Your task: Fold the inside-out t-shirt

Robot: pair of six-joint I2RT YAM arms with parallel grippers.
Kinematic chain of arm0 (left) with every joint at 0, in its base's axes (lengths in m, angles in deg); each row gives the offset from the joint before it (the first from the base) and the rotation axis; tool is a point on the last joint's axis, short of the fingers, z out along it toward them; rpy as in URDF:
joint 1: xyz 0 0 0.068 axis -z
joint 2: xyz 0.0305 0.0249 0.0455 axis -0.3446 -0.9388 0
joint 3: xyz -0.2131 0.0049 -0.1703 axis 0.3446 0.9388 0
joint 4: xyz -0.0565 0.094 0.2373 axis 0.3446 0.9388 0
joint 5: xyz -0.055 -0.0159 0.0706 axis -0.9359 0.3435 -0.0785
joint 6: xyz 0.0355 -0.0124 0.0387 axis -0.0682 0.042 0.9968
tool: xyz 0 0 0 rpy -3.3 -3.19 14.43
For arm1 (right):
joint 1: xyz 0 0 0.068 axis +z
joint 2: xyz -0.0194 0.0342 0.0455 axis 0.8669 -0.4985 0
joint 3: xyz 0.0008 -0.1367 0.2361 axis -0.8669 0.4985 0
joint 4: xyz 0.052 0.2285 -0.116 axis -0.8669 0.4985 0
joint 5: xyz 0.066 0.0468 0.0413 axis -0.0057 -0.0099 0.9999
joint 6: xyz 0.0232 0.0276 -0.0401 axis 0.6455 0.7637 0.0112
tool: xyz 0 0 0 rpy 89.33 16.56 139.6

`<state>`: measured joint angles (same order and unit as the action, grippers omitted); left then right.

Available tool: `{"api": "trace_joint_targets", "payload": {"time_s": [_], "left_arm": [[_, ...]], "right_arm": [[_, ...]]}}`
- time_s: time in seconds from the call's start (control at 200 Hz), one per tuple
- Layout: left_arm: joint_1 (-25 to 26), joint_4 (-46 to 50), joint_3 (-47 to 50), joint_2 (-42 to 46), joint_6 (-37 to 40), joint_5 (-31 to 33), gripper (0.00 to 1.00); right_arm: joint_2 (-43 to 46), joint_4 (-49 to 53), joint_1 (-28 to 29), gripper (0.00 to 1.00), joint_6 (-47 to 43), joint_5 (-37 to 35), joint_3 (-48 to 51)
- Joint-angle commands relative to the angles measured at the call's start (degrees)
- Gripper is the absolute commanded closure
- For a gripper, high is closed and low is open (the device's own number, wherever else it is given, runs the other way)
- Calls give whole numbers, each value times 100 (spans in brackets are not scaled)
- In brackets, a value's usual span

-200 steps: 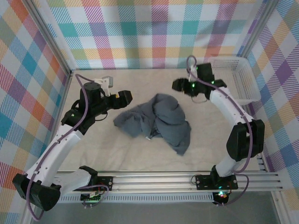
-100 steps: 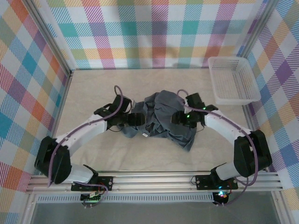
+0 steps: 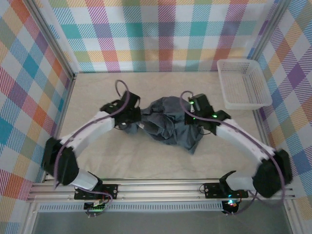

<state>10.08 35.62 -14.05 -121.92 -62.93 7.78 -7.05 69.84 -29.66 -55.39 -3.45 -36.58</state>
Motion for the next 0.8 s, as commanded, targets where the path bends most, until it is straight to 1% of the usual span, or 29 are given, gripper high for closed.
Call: {"api": "trace_joint_targets", "payload": {"time_s": [0.0, 0.065, 0.12, 0.195, 0.285, 0.375, 0.485, 0.57, 0.64, 0.685, 0.755, 0.795], "left_arm": [[-263, 807, -1022, 1044, 556, 603, 100], [-271, 880, -1695, 1420, 1184, 595, 100], [-265, 791, -2164, 1716, 1634, 506, 100], [-255, 517, -2598, 2109, 2119, 283, 100], [-258, 93, -2815, 2563, 2441, -21, 100], [-263, -281, -2811, 2977, 2473, -65, 100], [-263, -301, -3034, 3186, 2358, -82, 100], [-256, -311, -3213, 3203, 2251, -290, 100], [-257, -273, -3384, 3073, 2146, -390, 100], [-259, -210, -3481, 2908, 2093, -358, 100], [-261, -12, -3597, 2546, 1988, -151, 100], [-261, 111, -3569, 2294, 1883, 165, 100]], "right_arm": [[1086, 111, -314, 100, -555, -1063, -565], [1614, -19, -450, 100, -830, -1363, -926], [1964, -258, -477, 100, -1124, -1429, -1217], [2237, -471, -477, 100, -1496, -1181, -1664], [2411, -499, -479, 100, -1652, -907, -2147], [2575, -505, -477, 100, -1550, -857, -2476], [2803, -651, -477, 100, -1508, -737, -2701], [3049, -1046, -477, 100, -1527, -128, -2624], [3158, -1455, -477, 100, -1491, 389, -2437], [3110, -1534, -477, 100, -1411, 526, -2389], [2883, -1406, -477, 100, -1262, 385, -2355], [2724, -1279, -481, 100, -1055, 118, -2233]]}}
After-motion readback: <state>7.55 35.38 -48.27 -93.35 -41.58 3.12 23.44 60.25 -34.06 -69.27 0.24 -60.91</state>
